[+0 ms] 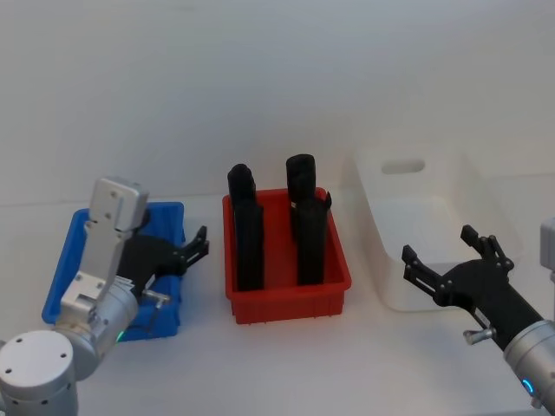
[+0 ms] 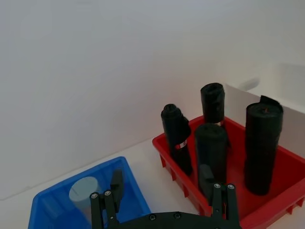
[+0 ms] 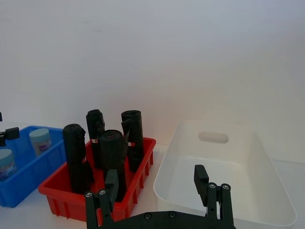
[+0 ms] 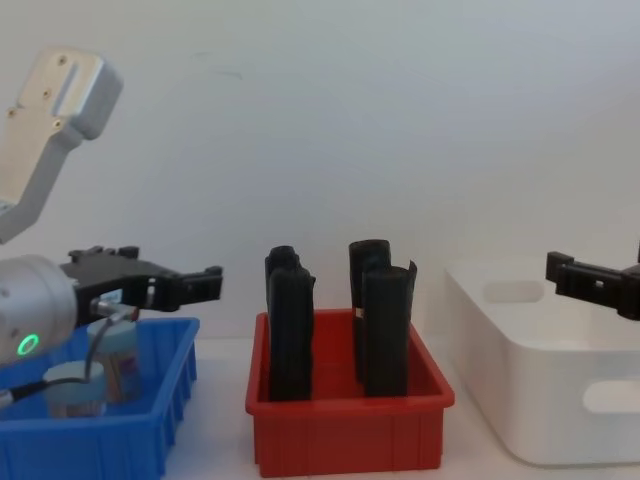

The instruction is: Pick the cotton swabs from the blue box and place them into the white box.

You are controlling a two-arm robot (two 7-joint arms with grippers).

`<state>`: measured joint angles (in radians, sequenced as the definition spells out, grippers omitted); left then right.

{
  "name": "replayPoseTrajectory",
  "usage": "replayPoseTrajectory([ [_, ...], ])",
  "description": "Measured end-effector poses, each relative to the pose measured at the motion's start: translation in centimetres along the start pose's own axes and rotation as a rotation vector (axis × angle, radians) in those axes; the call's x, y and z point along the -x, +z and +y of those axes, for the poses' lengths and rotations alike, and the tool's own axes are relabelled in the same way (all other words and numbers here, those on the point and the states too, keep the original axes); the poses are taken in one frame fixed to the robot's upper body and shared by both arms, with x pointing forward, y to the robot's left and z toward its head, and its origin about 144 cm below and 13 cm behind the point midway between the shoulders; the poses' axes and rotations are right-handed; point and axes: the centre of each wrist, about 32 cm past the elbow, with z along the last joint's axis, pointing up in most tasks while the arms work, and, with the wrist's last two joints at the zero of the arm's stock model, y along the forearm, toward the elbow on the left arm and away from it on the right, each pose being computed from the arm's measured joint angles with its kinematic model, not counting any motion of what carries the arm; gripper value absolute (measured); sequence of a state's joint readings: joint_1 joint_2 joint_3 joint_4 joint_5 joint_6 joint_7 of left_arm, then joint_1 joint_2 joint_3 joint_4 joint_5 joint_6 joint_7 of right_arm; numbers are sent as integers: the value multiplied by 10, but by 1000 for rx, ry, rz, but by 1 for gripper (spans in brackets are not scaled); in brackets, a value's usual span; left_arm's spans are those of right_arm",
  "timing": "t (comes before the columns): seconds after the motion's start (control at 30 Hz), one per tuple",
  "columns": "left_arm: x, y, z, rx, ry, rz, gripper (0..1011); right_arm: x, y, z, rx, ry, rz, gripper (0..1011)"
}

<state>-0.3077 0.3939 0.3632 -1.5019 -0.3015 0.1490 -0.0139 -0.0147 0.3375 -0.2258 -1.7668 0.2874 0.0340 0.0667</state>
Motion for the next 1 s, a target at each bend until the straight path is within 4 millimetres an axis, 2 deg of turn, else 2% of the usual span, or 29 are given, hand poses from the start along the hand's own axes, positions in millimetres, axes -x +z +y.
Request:
replayPoseTrajectory([
  [0.4,-33,-10,3,-80,51,18,1004,0,0,0,0,0,0,1001],
  [1.0,-63,-25,11,-192,39,28,1004,0,0,0,0,0,0,1001],
])
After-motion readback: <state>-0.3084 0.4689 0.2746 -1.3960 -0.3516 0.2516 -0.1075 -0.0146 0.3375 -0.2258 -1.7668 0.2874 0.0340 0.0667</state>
